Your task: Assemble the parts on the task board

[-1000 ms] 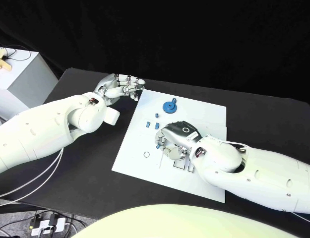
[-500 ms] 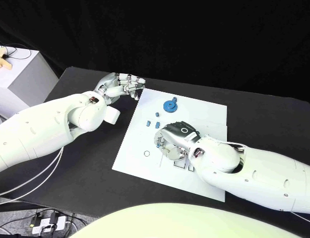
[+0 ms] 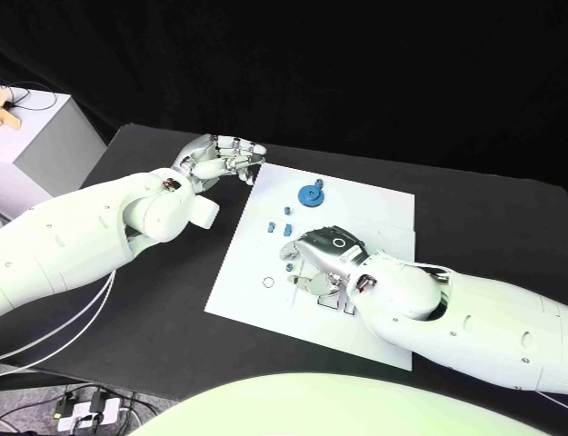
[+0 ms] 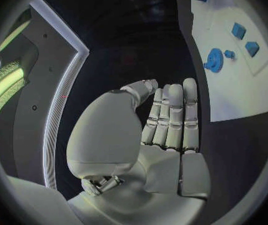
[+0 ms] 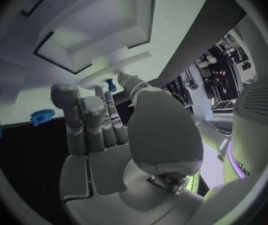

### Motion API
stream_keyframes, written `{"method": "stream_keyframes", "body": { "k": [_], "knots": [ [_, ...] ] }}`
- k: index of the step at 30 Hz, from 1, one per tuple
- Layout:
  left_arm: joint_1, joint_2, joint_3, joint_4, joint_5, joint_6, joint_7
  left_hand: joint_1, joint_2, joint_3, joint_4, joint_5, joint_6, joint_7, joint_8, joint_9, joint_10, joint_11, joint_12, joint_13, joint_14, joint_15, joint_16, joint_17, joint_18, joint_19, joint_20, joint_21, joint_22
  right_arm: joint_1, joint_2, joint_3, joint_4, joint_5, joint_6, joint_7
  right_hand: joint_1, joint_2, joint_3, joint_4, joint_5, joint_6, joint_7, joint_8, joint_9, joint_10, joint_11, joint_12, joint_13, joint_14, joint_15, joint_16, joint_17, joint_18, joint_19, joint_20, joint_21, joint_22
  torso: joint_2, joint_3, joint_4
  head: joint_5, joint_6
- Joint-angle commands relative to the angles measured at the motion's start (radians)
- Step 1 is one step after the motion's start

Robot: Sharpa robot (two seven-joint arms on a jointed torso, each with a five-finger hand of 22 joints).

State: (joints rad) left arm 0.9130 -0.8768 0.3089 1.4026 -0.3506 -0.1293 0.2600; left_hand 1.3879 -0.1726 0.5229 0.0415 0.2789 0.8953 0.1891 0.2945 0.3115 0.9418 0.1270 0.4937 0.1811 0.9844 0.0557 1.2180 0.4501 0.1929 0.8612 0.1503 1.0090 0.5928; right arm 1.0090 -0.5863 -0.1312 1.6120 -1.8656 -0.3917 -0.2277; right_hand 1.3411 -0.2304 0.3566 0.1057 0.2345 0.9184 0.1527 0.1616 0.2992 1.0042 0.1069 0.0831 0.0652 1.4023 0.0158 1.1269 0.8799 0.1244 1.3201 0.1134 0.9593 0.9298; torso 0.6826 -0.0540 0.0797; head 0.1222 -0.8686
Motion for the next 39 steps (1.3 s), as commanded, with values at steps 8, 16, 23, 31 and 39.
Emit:
{"method": "stream_keyframes", "body": {
  "k": [8,16,23,31,39],
  "knots": [
    [0.000,0.001,0.001,0.002,-0.003,0.021,-0.001,0.006,0.003,-0.008,0.001,-0.004,-0.008,0.000,0.005,0.001,-0.006,-0.002,0.006,-0.001,-0.005,-0.001,-0.006,-0.001,-0.008,0.007,0.000,-0.005,-0.001,-0.002,-0.013,-0.001,0.010,-0.004,-0.056,-0.006,0.171,-0.001,-0.223,0.187,-0.007,-0.066,-0.008,-0.055,-0.019,-0.108,0.014,0.072,0.004,-0.053,0.013,-0.055,-0.115,0.033,-0.036,0.010,-0.168,-0.142,0.000,0.0004,0.0012,-0.005,0.004],
    [0.000,0.002,0.001,0.000,-0.004,0.023,-0.002,0.008,0.004,-0.009,0.001,-0.004,-0.010,0.001,0.006,0.001,-0.008,-0.002,0.007,-0.001,-0.006,-0.001,-0.007,-0.001,-0.008,0.007,0.000,-0.007,-0.003,0.004,-0.092,0.010,0.074,0.046,-0.101,-0.013,0.183,0.016,-0.201,0.183,-0.009,-0.048,-0.002,-0.049,-0.016,-0.074,0.000,0.128,0.009,-0.006,0.000,0.008,-0.046,0.018,0.020,0.000,-0.084,-0.056,-0.002,-0.0006,-0.0004,-0.020,0.015],
    [0.000,-0.001,0.001,-0.001,-0.004,0.023,-0.001,0.008,0.004,-0.009,0.001,-0.004,-0.010,0.001,0.006,0.001,-0.008,-0.002,0.007,-0.001,-0.006,-0.001,-0.007,-0.001,-0.008,0.007,0.000,-0.007,-0.003,0.074,-0.226,0.030,0.123,0.232,0.002,0.018,0.181,0.016,-0.160,0.181,-0.005,-0.006,0.007,-0.035,-0.014,-0.015,-0.014,0.161,0.003,0.052,-0.012,0.099,0.074,-0.011,0.088,-0.014,0.067,0.092,-0.004,-0.0001,-0.0089,-0.041,0.030],
    [0.000,-0.002,0.001,-0.004,-0.004,0.025,-0.001,0.009,0.004,-0.009,0.000,-0.004,-0.011,0.001,0.007,0.002,-0.009,-0.002,0.007,-0.001,-0.007,-0.001,-0.007,-0.001,-0.008,0.008,0.000,-0.008,-0.004,0.125,-0.312,0.035,0.118,0.262,0.123,0.046,0.155,0.005,-0.245,0.184,0.016,-0.002,-0.009,-0.039,-0.020,-0.044,-0.011,0.141,0.000,0.054,-0.010,0.118,0.087,-0.013,0.086,-0.012,0.078,0.110,-0.007,0.0014,-0.0156,-0.047,0.037],
    [0.000,-0.001,0.001,-0.005,-0.004,0.029,-0.002,0.009,0.004,-0.009,0.000,-0.004,-0.011,0.001,0.007,0.002,-0.009,-0.002,0.007,-0.001,-0.007,-0.001,-0.007,-0.001,-0.008,0.008,0.000,-0.008,-0.004,0.131,-0.309,0.034,0.095,0.196,0.156,0.039,0.165,0.014,-0.287,0.185,0.015,-0.005,-0.017,-0.043,-0.023,-0.059,-0.007,0.135,0.000,0.048,-0.006,0.113,0.076,-0.009,0.077,-0.009,0.061,0.097,-0.006,0.0008,-0.0119,-0.049,0.034]
  ]
}}
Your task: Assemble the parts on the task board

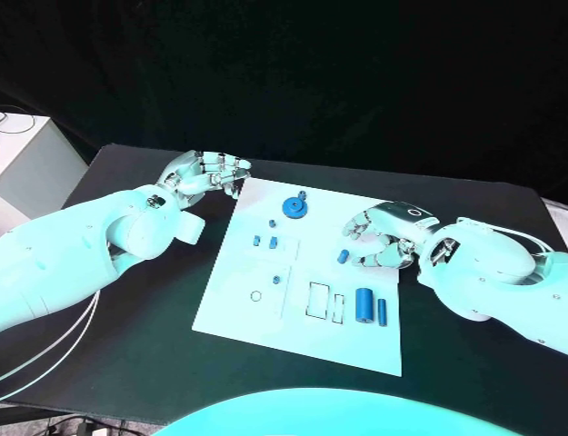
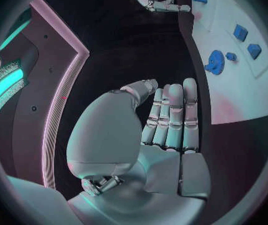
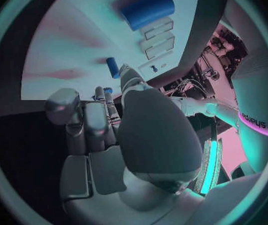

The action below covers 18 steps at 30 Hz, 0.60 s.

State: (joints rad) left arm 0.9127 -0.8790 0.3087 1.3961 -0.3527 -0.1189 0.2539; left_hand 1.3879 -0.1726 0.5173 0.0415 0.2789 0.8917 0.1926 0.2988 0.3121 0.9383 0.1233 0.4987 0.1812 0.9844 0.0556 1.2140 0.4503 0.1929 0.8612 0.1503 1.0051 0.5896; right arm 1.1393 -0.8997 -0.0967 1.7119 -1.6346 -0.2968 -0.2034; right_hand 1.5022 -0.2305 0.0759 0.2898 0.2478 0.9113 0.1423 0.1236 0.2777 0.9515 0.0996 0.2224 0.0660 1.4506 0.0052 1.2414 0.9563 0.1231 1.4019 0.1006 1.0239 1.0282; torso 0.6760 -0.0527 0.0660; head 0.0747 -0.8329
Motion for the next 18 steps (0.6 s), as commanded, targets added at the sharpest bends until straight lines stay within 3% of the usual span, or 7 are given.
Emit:
{"method": "stream_keyframes", "body": {
  "k": [1,5,12,18],
  "knots": [
    [0.000,0.001,0.001,0.001,-0.001,0.019,0.004,0.009,0.004,-0.004,0.000,-0.004,-0.007,-0.003,0.003,0.001,-0.005,0.002,0.003,-0.001,-0.007,-0.001,-0.003,-0.001,-0.008,0.008,0.000,-0.005,-0.001,0.000,0.006,0.000,-0.008,-0.041,0.065,0.012,0.005,0.014,-0.007,0.001,0.002,0.002,-0.007,-0.005,-0.001,-0.007,0.001,-0.004,-0.001,0.000,0.004,-0.001,0.000,-0.008,-0.004,0.003,-0.004,-0.001,0.001,-0.0005,0.0023,-0.001,-0.003],
    [0.000,-0.001,0.001,0.001,-0.002,0.018,0.004,0.009,0.004,-0.004,0.000,-0.004,-0.007,-0.003,0.003,0.001,-0.005,0.002,0.003,-0.001,-0.007,-0.001,-0.003,-0.001,-0.008,0.008,0.000,-0.005,-0.001,0.000,0.014,-0.002,-0.017,-0.055,0.071,0.009,0.013,0.020,-0.007,0.000,0.001,0.006,-0.009,-0.003,-0.001,-0.005,0.001,-0.003,0.000,0.000,0.004,0.000,0.000,-0.008,-0.004,0.004,-0.003,0.001,0.001,-0.0019,0.0012,-0.001,-0.006],
    [0.000,-0.002,0.001,0.002,-0.002,0.018,0.004,0.009,0.004,-0.004,0.000,-0.004,-0.007,-0.003,0.003,0.001,-0.005,0.002,0.003,-0.001,-0.007,-0.001,-0.003,-0.001,-0.008,0.008,0.000,-0.005,-0.001,-0.007,0.038,-0.006,-0.029,-0.062,0.072,0.010,0.027,0.041,0.004,-0.001,-0.002,0.024,-0.013,0.004,0.000,0.022,-0.006,0.011,0.002,0.005,0.000,0.012,0.016,-0.011,0.004,0.001,0.017,0.022,0.001,-0.0013,0.0005,0.000,-0.010],
    [0.000,-0.003,0.001,0.003,-0.002,0.019,0.004,0.009,0.004,-0.004,0.000,-0.004,-0.007,-0.003,0.003,0.001,-0.005,0.002,0.003,-0.001,-0.007,-0.001,-0.003,-0.001,-0.008,0.008,0.000,-0.005,-0.001,-0.012,0.058,-0.009,-0.042,-0.064,0.069,0.002,0.028,0.065,0.057,0.000,-0.036,0.058,0.001,0.012,-0.002,0.052,-0.011,0.014,0.000,0.005,-0.005,0.016,0.018,-0.017,0.016,-0.004,0.045,0.053,-0.001,-0.0015,0.0007,0.001,-0.016]
  ]
}}
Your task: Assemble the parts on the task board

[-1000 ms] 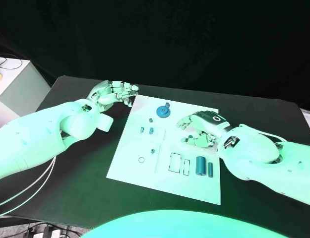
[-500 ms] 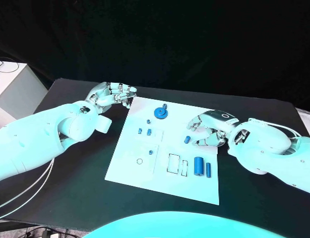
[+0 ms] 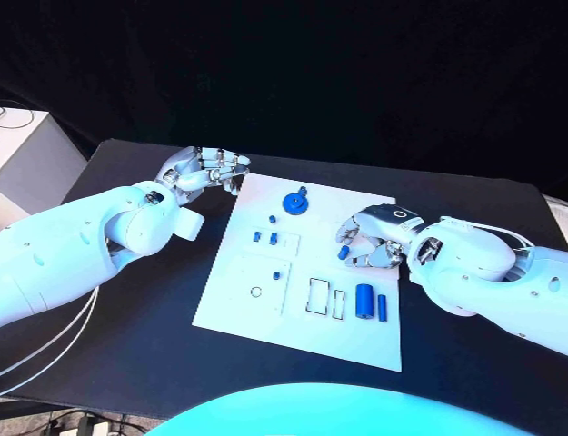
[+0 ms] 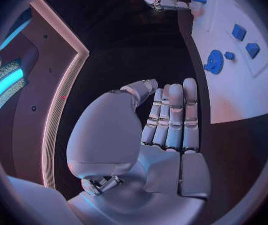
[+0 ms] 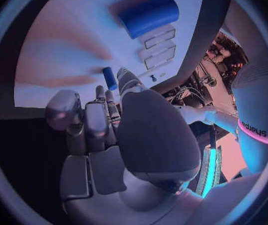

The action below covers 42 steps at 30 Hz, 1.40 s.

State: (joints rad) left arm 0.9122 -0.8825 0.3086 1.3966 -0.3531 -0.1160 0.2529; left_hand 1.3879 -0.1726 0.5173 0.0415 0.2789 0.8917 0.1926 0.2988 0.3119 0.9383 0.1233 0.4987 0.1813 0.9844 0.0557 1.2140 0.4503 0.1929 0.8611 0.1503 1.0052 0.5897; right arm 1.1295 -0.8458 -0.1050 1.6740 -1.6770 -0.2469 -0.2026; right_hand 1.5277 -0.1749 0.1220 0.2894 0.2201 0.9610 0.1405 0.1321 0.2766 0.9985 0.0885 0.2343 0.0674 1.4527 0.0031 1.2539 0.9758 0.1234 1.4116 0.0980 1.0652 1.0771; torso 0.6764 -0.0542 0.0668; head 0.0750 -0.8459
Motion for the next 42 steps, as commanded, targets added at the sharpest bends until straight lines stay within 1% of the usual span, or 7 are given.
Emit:
{"method": "stream_keyframes", "body": {
  "k": [1,9,15,24,27,35,42],
  "knots": [
    [0.000,0.000,0.001,0.002,-0.001,0.016,0.004,0.009,0.004,-0.004,0.000,-0.004,-0.007,-0.003,0.003,0.001,-0.005,0.002,0.003,-0.001,-0.007,-0.001,-0.003,-0.001,-0.008,0.008,0.000,-0.005,-0.001,-0.003,0.006,-0.001,-0.005,-0.022,0.019,0.000,0.000,0.011,0.019,0.001,-0.010,0.013,0.003,0.004,-0.001,0.010,0.000,0.002,-0.001,0.003,-0.003,0.004,-0.001,-0.017,0.007,-0.002,0.005,0.006,-0.001,-0.0001,-0.0003,0.001,-0.003],
    [0.000,-0.002,0.001,0.003,-0.001,0.015,0.004,0.009,0.004,-0.004,0.000,-0.004,-0.007,-0.003,0.003,0.001,-0.005,0.002,0.003,-0.001,-0.007,-0.001,-0.003,-0.001,-0.008,0.008,0.000,-0.005,-0.001,-0.006,0.014,-0.002,-0.011,-0.024,0.022,-0.006,-0.015,0.014,0.128,-0.001,-0.029,0.079,0.003,0.017,-0.006,0.088,-0.005,-0.027,-0.001,0.010,-0.006,0.024,0.022,-0.025,0.021,-0.006,0.049,0.055,-0.001,-0.0002,-0.0011,0.000,-0.004],
    [0.000,-0.002,0.001,0.003,-0.001,0.015,0.004,0.009,0.004,-0.004,0.000,-0.004,-0.007,-0.003,0.003,0.001,-0.005,0.002,0.003,-0.001,-0.007,-0.001,-0.003,-0.001,-0.008,0.008,0.000,-0.005,-0.001,-0.009,0.019,-0.003,-0.013,-0.034,0.021,-0.008,-0.028,-0.007,0.241,-0.005,-0.071,0.112,-0.004,0.024,-0.004,0.140,-0.011,-0.069,-0.001,0.013,-0.011,0.036,0.035,-0.030,0.027,-0.009,0.077,0.087,0.000,0.0003,-0.0009,-0.001,-0.006],
    [0.000,-0.003,0.001,0.003,-0.001,0.015,0.003,0.009,0.004,-0.004,0.000,-0.004,-0.007,-0.003,0.003,0.001,-0.005,0.002,0.003,-0.001,-0.007,-0.001,-0.003,-0.001,-0.008,0.008,0.000,-0.005,-0.001,-0.017,0.025,-0.004,-0.016,-0.053,-0.011,-0.015,-0.032,-0.017,0.326,-0.021,-0.077,0.129,-0.009,0.035,0.006,0.178,-0.015,-0.098,0.001,0.015,-0.016,0.045,0.045,-0.034,0.031,-0.013,0.096,0.110,0.000,0.0003,-0.0007,-0.002,-0.008],
    [0.000,-0.004,0.001,0.004,-0.001,0.015,0.003,0.009,0.004,-0.004,0.000,-0.004,-0.007,-0.003,0.003,0.001,-0.005,0.002,0.003,-0.001,-0.007,-0.001,-0.003,-0.001,-0.008,0.008,0.000,-0.005,-0.001,-0.019,0.025,-0.004,-0.014,-0.056,-0.041,-0.023,-0.024,-0.006,0.378,-0.047,-0.106,0.151,-0.017,0.055,0.020,0.216,-0.025,-0.104,0.005,0.019,-0.023,0.054,0.057,-0.040,0.042,-0.018,0.129,0.143,0.000,0.0001,-0.0005,-0.002,-0.010],
    [0.000,-0.002,0.001,0.003,-0.001,0.016,0.004,0.010,0.006,-0.006,0.002,-0.004,-0.010,-0.002,0.006,0.002,-0.008,0.002,0.005,-0.002,-0.008,-0.001,-0.003,-0.002,-0.008,0.009,0.000,-0.007,-0.003,-0.021,0.009,-0.002,0.019,-0.058,-0.129,-0.035,-0.043,-0.009,0.449,-0.115,-0.071,0.153,-0.017,0.090,0.058,0.265,-0.032,-0.127,0.011,0.023,-0.029,0.068,0.073,-0.050,0.055,-0.026,0.179,0.193,-0.001,0.0003,-0.0012,0.001,-0.010],
    [0.000,0.002,0.001,-0.002,-0.001,0.018,0.005,0.010,0.006,-0.006,0.002,-0.004,-0.010,-0.002,0.007,0.002,-0.008,0.002,0.005,-0.002,-0.008,-0.001,-0.003,-0.002,-0.008,0.009,0.000,-0.008,-0.004,-0.009,-0.022,0.013,0.091,-0.051,-0.179,-0.038,-0.058,-0.019,0.474,-0.151,-0.064,0.149,-0.016,0.105,0.078,0.286,-0.035,-0.136,0.017,0.023,-0.031,0.072,0.077,-0.056,0.062,-0.028,0.208,0.223,-0.004,-0.0006,-0.0029,0.007,-0.009]
  ]
}}
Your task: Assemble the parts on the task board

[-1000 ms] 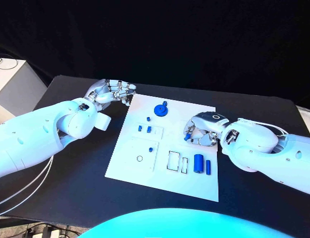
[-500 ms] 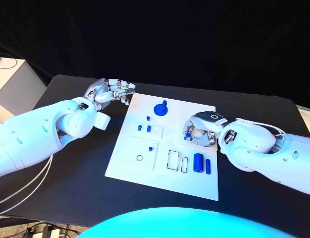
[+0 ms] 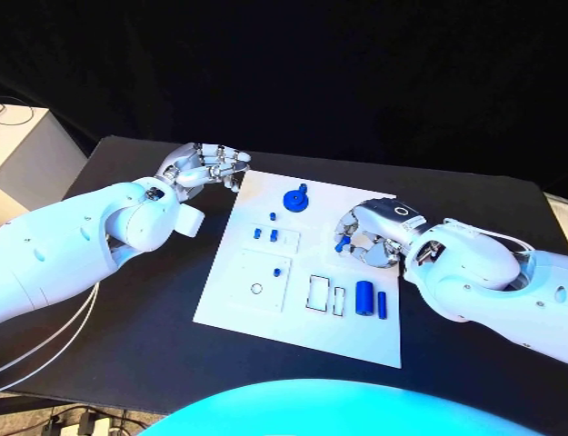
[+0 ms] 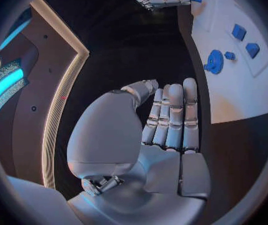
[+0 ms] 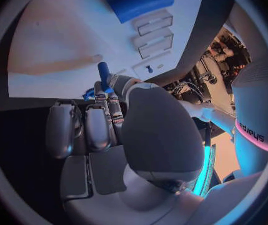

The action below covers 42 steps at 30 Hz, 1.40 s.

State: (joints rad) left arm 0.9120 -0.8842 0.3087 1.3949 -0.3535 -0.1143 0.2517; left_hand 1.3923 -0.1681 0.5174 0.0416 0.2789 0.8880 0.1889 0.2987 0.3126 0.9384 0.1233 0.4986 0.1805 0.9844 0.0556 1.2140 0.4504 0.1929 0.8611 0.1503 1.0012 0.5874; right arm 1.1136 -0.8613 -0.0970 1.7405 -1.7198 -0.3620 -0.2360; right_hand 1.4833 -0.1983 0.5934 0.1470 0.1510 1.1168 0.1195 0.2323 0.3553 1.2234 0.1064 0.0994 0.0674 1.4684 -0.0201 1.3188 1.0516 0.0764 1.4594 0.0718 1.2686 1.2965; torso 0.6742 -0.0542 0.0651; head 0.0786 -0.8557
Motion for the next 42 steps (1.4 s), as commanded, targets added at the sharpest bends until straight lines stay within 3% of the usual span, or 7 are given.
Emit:
{"method": "stream_keyframes", "body": {
  "k": [1,8,15,20,22,30,42],
  "knots": [
    [0.000,0.004,0.001,0.000,-0.001,0.016,0.006,0.006,0.002,-0.006,0.002,-0.004,-0.006,0.001,0.007,0.001,-0.008,0.002,0.005,-0.001,-0.008,-0.001,-0.003,-0.002,-0.008,0.009,0.000,-0.004,-0.001,0.009,-0.008,0.007,0.031,-0.007,-0.068,-0.004,-0.016,0.003,0.005,-0.012,0.006,-0.007,0.005,0.006,0.001,0.062,-0.052,-0.003,0.017,0.007,-0.008,0.006,0.000,-0.009,0.015,-0.001,0.007,0.006,-0.001,-0.0004,-0.0010,0.004,0.001],
    [0.000,0.012,0.001,-0.004,0.001,0.018,0.009,-0.004,0.001,-0.013,0.010,-0.005,-0.008,0.002,0.009,0.001,-0.010,0.003,0.007,-0.001,-0.008,0.001,-0.002,-0.001,-0.009,0.010,0.002,-0.008,-0.004,0.016,0.010,0.016,0.084,-0.006,-0.103,0.005,-0.023,0.000,0.014,-0.024,0.012,-0.012,0.007,0.008,0.006,0.063,-0.051,-0.009,0.019,0.006,-0.007,0.006,-0.002,-0.010,0.015,-0.001,0.008,0.008,0.000,-0.0002,0.0011,0.008,0.006],
    [-0.001,0.020,0.001,-0.006,0.002,0.021,0.010,-0.004,0.001,-0.013,0.010,-0.005,-0.008,0.002,0.009,0.001,-0.010,0.003,0.007,-0.001,-0.008,0.001,-0.002,-0.001,-0.009,0.010,0.002,-0.008,-0.004,-0.011,0.102,0.012,0.079,-0.019,-0.105,0.028,-0.026,-0.002,0.017,-0.029,0.013,-0.014,0.007,0.009,0.008,0.063,-0.050,-0.012,0.020,0.005,-0.007,0.004,-0.006,-0.009,0.013,-0.001,0.004,0.005,0.001,-0.0005,0.0014,0.015,0.007],
    [-0.001,0.027,0.001,-0.008,0.003,0.025,0.012,-0.012,0.000,-0.019,0.018,-0.006,-0.010,0.002,0.012,0.002,-0.012,0.003,0.009,-0.001,-0.008,0.002,-0.001,-0.001,-0.009,0.010,0.003,-0.013,-0.008,-0.044,0.187,0.006,0.053,-0.037,-0.104,0.052,-0.028,-0.004,0.021,-0.035,0.014,-0.015,0.008,0.009,0.010,0.062,-0.050,-0.014,0.021,0.004,-0.007,0.003,-0.008,-0.008,0.012,-0.001,0.003,0.004,0.002,0.0002,0.0048,0.024,0.008],
    [-0.001,0.029,0.001,-0.008,0.003,0.026,0.013,-0.013,0.000,-0.020,0.019,-0.006,-0.011,0.001,0.012,0.002,-0.012,0.003,0.009,-0.001,-0.008,0.002,-0.001,-0.001,-0.009,0.011,0.003,-0.014,-0.009,-0.054,0.212,0.003,0.042,-0.037,-0.101,0.058,-0.028,-0.004,0.021,-0.035,0.014,-0.015,0.008,0.009,0.010,0.062,-0.050,-0.014,0.021,0.004,-0.007,0.003,-0.008,-0.008,0.012,-0.001,0.003,0.004,0.001,-0.0011,0.0064,0.027,0.006],
    [-0.001,0.035,0.001,-0.009,0.003,0.029,0.012,-0.013,0.000,-0.020,0.019,-0.006,-0.011,0.001,0.012,0.002,-0.012,0.003,0.009,-0.001,-0.008,0.002,-0.001,-0.001,-0.009,0.011,0.003,-0.014,-0.009,-0.097,0.286,-0.008,-0.012,-0.037,-0.076,0.072,-0.032,-0.005,0.024,-0.041,0.016,-0.018,0.009,0.009,0.012,0.062,-0.049,-0.017,0.021,0.002,-0.006,0.000,-0.013,-0.007,0.010,0.000,-0.001,0.001,0.001,-0.0007,0.0051,0.033,0.001],
    [-0.001,0.037,0.001,-0.010,0.004,0.031,0.010,-0.014,-0.001,-0.022,0.021,-0.006,-0.012,0.001,0.013,0.002,-0.013,0.003,0.009,-0.001,-0.008,0.002,-0.001,-0.001,-0.009,0.011,0.004,-0.016,-0.010,-0.119,0.321,-0.018,-0.064,-0.053,-0.039,0.056,-0.036,-0.006,0.027,-0.044,0.017,-0.021,0.010,0.009,0.013,0.061,-0.048,-0.020,0.022,0.002,-0.005,-0.001,-0.015,-0.007,0.009,0.000,-0.004,-0.001,0.001,-0.0001,0.0050,0.041,-0.005]
  ]
}}
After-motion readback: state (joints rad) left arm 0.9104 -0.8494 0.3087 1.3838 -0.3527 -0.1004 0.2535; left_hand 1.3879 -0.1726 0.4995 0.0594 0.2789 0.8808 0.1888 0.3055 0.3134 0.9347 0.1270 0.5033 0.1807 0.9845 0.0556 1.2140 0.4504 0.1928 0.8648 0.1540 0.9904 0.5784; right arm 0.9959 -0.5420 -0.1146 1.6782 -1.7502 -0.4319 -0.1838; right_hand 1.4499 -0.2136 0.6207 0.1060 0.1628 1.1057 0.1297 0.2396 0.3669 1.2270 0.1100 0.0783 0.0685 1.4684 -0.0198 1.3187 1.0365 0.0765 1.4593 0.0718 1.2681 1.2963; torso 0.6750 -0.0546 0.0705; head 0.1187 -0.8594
